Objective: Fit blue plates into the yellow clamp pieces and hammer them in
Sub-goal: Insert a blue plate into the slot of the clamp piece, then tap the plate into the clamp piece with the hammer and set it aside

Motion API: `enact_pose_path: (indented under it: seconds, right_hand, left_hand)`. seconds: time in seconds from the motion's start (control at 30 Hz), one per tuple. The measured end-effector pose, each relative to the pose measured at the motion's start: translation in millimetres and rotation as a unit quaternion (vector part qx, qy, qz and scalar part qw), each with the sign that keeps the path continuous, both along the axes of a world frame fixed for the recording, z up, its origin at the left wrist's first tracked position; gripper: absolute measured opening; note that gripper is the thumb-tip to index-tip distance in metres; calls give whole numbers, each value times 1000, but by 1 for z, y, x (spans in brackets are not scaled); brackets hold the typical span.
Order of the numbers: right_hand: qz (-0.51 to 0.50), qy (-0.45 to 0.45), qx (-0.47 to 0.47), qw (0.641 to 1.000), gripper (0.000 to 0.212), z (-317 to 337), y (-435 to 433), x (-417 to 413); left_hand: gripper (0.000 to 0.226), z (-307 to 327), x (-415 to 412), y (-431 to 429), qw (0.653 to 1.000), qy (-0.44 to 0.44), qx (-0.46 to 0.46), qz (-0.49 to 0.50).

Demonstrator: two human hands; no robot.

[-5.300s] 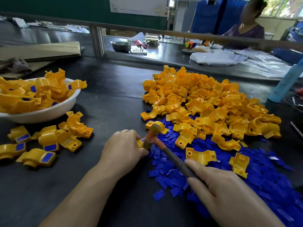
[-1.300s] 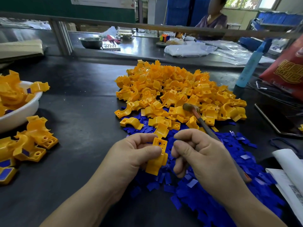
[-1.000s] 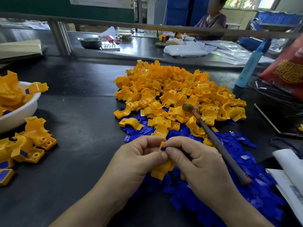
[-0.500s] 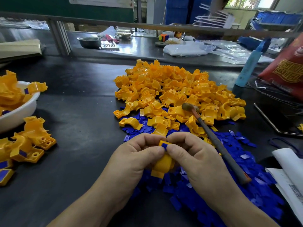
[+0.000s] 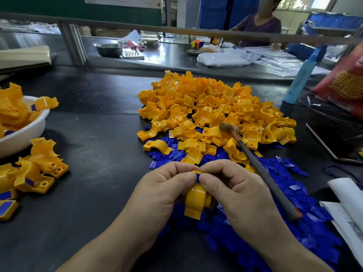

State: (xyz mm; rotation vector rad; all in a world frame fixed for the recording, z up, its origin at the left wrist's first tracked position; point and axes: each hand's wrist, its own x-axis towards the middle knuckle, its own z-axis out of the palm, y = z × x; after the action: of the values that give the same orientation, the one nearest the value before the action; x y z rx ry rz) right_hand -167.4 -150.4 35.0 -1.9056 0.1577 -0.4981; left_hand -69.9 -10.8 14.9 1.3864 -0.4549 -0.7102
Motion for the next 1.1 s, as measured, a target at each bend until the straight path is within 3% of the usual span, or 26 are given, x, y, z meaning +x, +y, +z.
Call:
enact_pose_path:
  seconds: [0.2,0.3,0.4,0.47,0.57,0.63,0.77,0.83,0.9,1.03,1.1]
  right_hand:
    - [10,8,-12,1000,20,-1,4,0]
    - [-90,-17,-212,973,30,3,-7,-1]
    - [-245,-20,-391,887,34,10,-40,-6]
    - [-315,114,-435,836,43,13,-64,-11]
    - [-287,361,-430,776,52,9,-86,-16]
    - [-246,395,-388,796,50,6,-92,-16]
    - [-232,371,-372,818,44,4,-97,-15]
    - [-232,362,-370,823,43,2,-96,-16]
    - [-228,360,-356,832,43,2,-96,-15]
    - [-244,326,-378,831,29,1,-92,-13]
    - [-264,273,-385,841,20,4,-88,-15]
  left_hand:
    - [25,6,-3,1,998,-37,30,27]
    - [10,16,13,9,992,-74,58,83]
    - [15,16,44,25,964,-126,154,177]
    - [15,11,59,33,941,-151,216,211]
    - [15,1,70,37,912,-197,275,231]
    - [18,-1,72,38,881,-245,338,222]
    - [19,0,75,42,827,-288,443,191]
    - [58,2,76,44,787,-302,511,165]
    - [75,4,75,46,753,-323,552,154]
    - [60,3,72,45,709,-360,593,130]
    - [54,1,73,45,703,-375,592,123]
